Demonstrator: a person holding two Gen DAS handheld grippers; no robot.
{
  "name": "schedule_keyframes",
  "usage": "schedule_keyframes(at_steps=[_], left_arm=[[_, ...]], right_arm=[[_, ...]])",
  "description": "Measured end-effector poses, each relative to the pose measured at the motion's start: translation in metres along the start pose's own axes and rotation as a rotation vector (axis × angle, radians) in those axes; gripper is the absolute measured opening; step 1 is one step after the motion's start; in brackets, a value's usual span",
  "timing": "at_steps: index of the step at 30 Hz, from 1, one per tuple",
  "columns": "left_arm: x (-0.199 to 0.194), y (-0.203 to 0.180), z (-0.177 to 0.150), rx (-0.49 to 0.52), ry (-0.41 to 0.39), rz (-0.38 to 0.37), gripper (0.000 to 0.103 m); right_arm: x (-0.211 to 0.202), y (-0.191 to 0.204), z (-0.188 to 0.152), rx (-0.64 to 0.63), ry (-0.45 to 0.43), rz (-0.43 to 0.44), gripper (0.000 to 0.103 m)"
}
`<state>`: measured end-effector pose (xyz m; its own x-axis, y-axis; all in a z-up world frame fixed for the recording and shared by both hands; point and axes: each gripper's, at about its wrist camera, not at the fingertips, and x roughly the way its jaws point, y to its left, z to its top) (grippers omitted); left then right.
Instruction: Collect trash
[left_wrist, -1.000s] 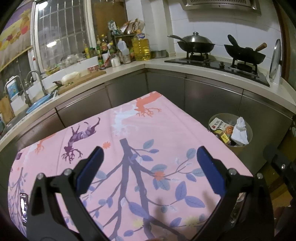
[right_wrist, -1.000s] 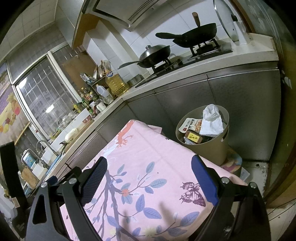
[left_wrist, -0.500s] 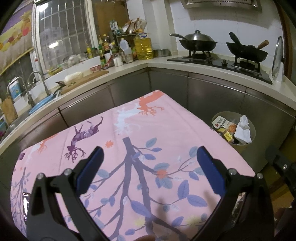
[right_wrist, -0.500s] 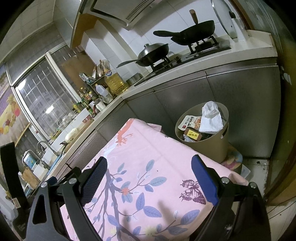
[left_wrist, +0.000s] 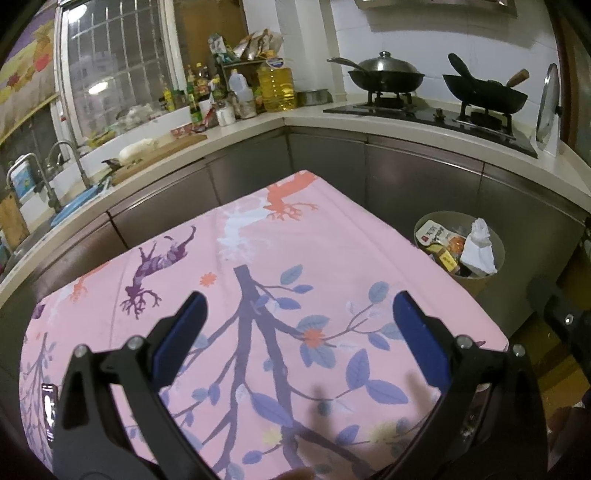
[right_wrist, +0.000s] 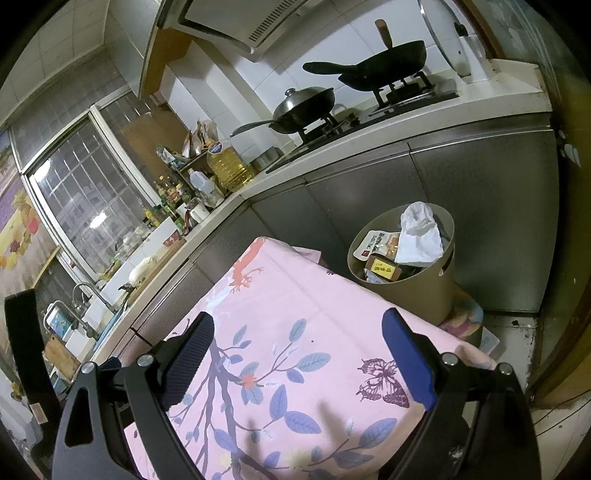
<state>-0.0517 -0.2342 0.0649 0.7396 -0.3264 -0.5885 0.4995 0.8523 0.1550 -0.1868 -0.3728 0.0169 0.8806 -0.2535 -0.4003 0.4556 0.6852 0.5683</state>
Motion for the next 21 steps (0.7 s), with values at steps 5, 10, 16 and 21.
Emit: schedule_keyframes(at_steps=[5, 10, 16, 21], left_arm=[[-0.0001, -0.0014, -0.0007, -0.001, 0.003, -0.003, 0.097], [0.0004, 0.0000, -0.0029, -0.009, 0.005, -0.003, 0.097], [0.0003, -0.0001, -0.0029, -0.007, 0.005, -0.004, 0.097], [0.0002, 0.0004, -0.0041, -0.007, 0.002, 0.000, 0.097]], right_arm=[[0.0002, 0.0004, -0.0025, 0.000, 0.011, 0.006, 0.089], [0.0020, 0.0023, -0.0010, -0.003, 0.022, 0.012, 0.089], [0.0027, 0.0055, -0.0031, -0.006, 0.030, 0.014, 0.089], [0.0069, 0.0039, 0.0002, -0.008, 0.043, 0.021, 0.089]])
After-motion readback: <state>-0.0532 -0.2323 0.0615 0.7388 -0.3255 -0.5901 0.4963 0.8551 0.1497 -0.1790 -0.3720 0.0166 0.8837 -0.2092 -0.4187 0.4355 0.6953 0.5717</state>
